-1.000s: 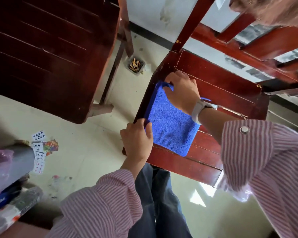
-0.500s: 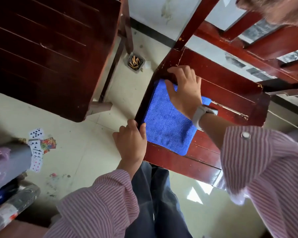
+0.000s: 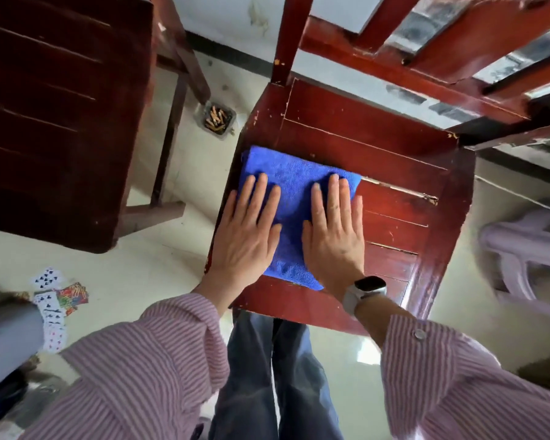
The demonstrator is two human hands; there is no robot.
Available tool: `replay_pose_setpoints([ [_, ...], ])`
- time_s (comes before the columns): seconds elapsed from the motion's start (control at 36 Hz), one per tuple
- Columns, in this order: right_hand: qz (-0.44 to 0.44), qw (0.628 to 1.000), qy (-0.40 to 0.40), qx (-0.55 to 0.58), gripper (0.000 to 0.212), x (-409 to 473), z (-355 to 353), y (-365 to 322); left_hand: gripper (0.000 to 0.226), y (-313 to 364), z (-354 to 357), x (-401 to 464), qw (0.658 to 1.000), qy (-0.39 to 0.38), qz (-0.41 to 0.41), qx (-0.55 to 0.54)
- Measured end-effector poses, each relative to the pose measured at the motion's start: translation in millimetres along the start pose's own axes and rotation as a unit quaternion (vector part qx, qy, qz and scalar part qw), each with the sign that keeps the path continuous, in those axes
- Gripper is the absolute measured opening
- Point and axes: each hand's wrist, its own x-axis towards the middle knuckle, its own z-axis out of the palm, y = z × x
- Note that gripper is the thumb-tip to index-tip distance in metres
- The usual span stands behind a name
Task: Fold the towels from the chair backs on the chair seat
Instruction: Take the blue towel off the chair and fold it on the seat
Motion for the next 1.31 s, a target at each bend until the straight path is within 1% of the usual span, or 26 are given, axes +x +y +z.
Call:
replay_pose_setpoints([
  [0.08,0.008,1.0,-0.017,0.002,0.057,0,8,1,0.057,-2,6,0,1.0,-0.013,-0.003,0.008],
  [0.22,0.004,0.999,-0.047,0.019,0.058,1,7,1,0.057,1,0,2,0.999,-0.027,-0.01,0.028],
  [0.28,-0.006,0.997,-0.032,0.068,0.055,0,1,4,0.056,0,-8,5,1.0,-0.014,0.003,0.019],
  [0.33,-0.002,0.986,0.01,0.165,0.05,-8,-8,5,0.056,1,-18,12,0.999,0.015,0.042,0.018],
  [0.36,0.022,0.976,0.032,0.214,0.048,-13,-12,5,0.057,2,-23,17,0.997,0.027,0.066,0.024],
  [0.39,0.068,0.962,0.05,0.259,0.047,-20,-16,3,0.057,3,-28,24,0.995,0.034,0.087,0.03],
  [0.44,0.215,0.916,0.051,0.335,0.046,-35,-23,-4,0.055,6,-34,42,0.992,0.019,0.12,0.045],
  [0.47,0.292,0.886,0.027,0.358,0.047,-41,-25,-8,0.054,7,-36,51,0.99,-0.003,0.127,0.054],
  [0.5,0.356,0.86,-0.016,0.366,0.046,-47,-23,-11,0.054,7,-36,59,0.99,-0.027,0.128,0.059],
  [0.53,0.396,0.842,-0.067,0.361,0.043,-52,-21,-13,0.054,6,-36,65,0.989,-0.049,0.126,0.062],
  [0.58,0.413,0.83,-0.136,0.349,0.036,-58,-18,-16,0.054,3,-32,73,0.988,-0.076,0.12,0.062],
  [0.67,0.414,0.813,-0.171,0.372,0.031,-53,-27,-13,0.051,0,-31,73,0.989,-0.065,0.114,0.06],
  [0.72,0.412,0.81,-0.186,0.375,0.03,-46,-38,-1,0.047,3,-35,71,0.994,-0.049,0.085,0.052],
  [0.75,0.41,0.813,-0.173,0.376,0.029,-42,-45,8,0.045,5,-38,69,0.996,-0.043,0.062,0.041],
  [0.78,0.409,0.817,-0.146,0.378,0.026,-38,-50,19,0.044,7,-41,65,0.998,-0.037,0.033,0.026],
  [0.83,0.408,0.816,-0.053,0.406,0.022,-29,-54,45,0.042,12,-45,56,0.998,-0.046,-0.031,-0.039],
  [0.89,0.409,0.798,0.028,0.441,0.031,-18,-54,72,0.043,20,-44,43,0.987,-0.078,-0.085,-0.113],
  [0.92,0.413,0.784,0.058,0.459,0.038,-12,-54,83,0.046,24,-42,37,0.984,-0.084,-0.09,-0.129],
  [0.97,0.45,0.74,0.087,0.492,0.042,-6,-49,96,0.047,29,-37,29,0.976,-0.091,-0.096,-0.171],
  [1.0,0.477,0.721,0.079,0.496,0.04,-7,-47,98,0.046,32,-36,30,0.966,-0.09,-0.123,-0.208],
  [1.03,0.503,0.71,0.053,0.49,0.038,-10,-45,98,0.045,35,-38,33,0.951,-0.087,-0.161,-0.25],
  [1.08,0.531,0.701,0.002,0.476,0.035,-18,-42,93,0.041,40,-40,41,0.918,-0.082,-0.228,-0.313],
  [1.11,0.532,0.701,-0.01,0.475,0.034,-23,-41,90,0.039,42,-42,45,0.911,-0.082,-0.242,-0.324],
  [1.19,0.531,0.697,-0.033,0.481,0.03,-28,-39,83,0.03,46,-41,52,0.918,-0.084,-0.23,-0.311],
  [1.25,0.538,0.688,-0.052,0.485,0.032,-27,-37,83,0.029,45,-38,57,0.907,-0.098,-0.247,-0.328],
  [1.31,0.536,0.681,-0.061,0.495,0.033,-25,-35,84,0.026,44,-37,61,0.885,-0.113,-0.269,-0.364],
])
